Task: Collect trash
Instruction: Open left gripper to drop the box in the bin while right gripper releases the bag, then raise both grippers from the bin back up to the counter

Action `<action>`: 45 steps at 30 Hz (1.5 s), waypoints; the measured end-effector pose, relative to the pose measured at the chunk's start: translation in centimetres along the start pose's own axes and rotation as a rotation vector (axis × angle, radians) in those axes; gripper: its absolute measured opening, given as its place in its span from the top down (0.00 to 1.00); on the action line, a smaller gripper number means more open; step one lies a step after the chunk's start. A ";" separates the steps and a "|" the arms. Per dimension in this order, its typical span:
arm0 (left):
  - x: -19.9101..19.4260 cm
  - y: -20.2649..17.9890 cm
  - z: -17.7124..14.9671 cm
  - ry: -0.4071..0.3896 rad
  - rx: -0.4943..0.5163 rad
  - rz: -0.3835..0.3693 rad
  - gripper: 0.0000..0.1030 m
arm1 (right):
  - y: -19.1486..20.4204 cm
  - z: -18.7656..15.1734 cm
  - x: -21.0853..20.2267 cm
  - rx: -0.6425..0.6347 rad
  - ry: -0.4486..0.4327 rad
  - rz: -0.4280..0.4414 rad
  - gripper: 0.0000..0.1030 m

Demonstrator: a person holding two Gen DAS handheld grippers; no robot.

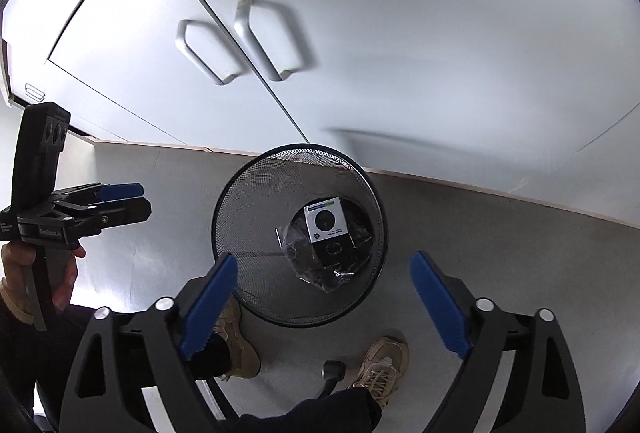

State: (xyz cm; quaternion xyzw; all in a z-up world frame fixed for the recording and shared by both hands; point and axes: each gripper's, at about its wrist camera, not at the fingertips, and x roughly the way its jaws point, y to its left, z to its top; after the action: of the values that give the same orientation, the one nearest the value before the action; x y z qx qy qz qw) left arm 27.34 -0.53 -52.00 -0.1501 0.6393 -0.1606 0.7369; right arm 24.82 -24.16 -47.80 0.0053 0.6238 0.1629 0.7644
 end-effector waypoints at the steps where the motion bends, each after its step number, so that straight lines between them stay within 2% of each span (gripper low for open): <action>1: -0.7 -0.3 0.0 -0.004 0.000 -0.006 0.04 | 0.1 0.1 -0.6 0.000 -0.005 0.002 0.12; 8: -7.4 -3.0 -0.1 -0.094 0.018 0.011 0.04 | 1.1 0.0 -6.8 -0.002 -0.068 0.040 0.09; 10: -10.0 -3.8 -0.2 -0.126 0.030 0.032 0.04 | 1.7 -0.1 -9.2 -0.012 -0.096 0.037 0.08; 12: -12.9 -5.0 -0.2 -0.174 0.038 0.084 0.04 | 2.3 -0.2 -11.8 -0.020 -0.124 0.039 0.08; 13: -14.0 -5.2 -0.1 -0.177 0.041 0.085 0.04 | 2.6 -0.3 -13.3 -0.026 -0.146 0.051 0.05; 15: -16.4 -5.6 0.1 -0.160 0.018 0.036 0.04 | 3.2 -0.5 -16.4 -0.033 -0.201 0.038 0.03; 18: -21.6 -5.7 -0.8 -0.305 -0.049 0.020 0.04 | 4.5 -0.8 -20.7 -0.073 -0.270 0.014 0.03; 22: -28.2 -7.1 -2.3 -0.458 -0.015 0.064 0.04 | 6.3 -1.5 -25.7 -0.134 -0.383 -0.031 0.03; 24: -31.9 -8.2 -3.2 -0.547 0.020 0.075 0.04 | 7.4 -2.5 -28.7 -0.150 -0.478 -0.035 0.03; 27: -36.9 -9.2 -4.3 -0.706 0.070 -0.005 0.04 | 9.4 -4.1 -32.5 -0.226 -0.616 -0.032 0.03; 29: -39.8 -9.7 -4.9 -0.807 0.096 -0.088 0.04 | 10.0 -4.5 -34.8 -0.230 -0.697 -0.031 0.03; 31: -41.5 -10.2 -5.0 -0.828 0.103 -0.138 0.04 | 10.3 -4.5 -37.1 -0.219 -0.757 -0.041 0.03; 33: -42.2 -11.0 -4.7 -0.811 0.113 -0.096 0.04 | 10.4 -4.5 -39.3 -0.204 -0.825 -0.061 0.03; 36: -42.2 -11.9 -4.2 -0.793 0.162 0.012 0.04 | 10.0 -3.5 -41.2 -0.183 -0.853 -0.065 0.03; 39: -42.3 -12.1 -3.1 -0.814 0.165 0.143 0.04 | 10.1 -1.8 -42.0 -0.194 -0.850 -0.163 0.03; 42: -43.3 -12.7 -1.4 -0.824 0.185 0.172 0.04 | 10.0 0.0 -41.6 -0.201 -0.878 -0.220 0.03; 45: -44.2 -13.5 0.9 -0.835 0.222 0.257 0.04 | 10.2 2.4 -41.4 -0.196 -0.879 -0.235 0.03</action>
State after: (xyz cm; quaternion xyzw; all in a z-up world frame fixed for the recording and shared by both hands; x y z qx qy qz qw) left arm 21.88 6.25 -6.60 -0.0414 0.2798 -0.0609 0.9572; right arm 17.71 -24.65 -5.71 -0.0690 0.2187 0.1155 0.9665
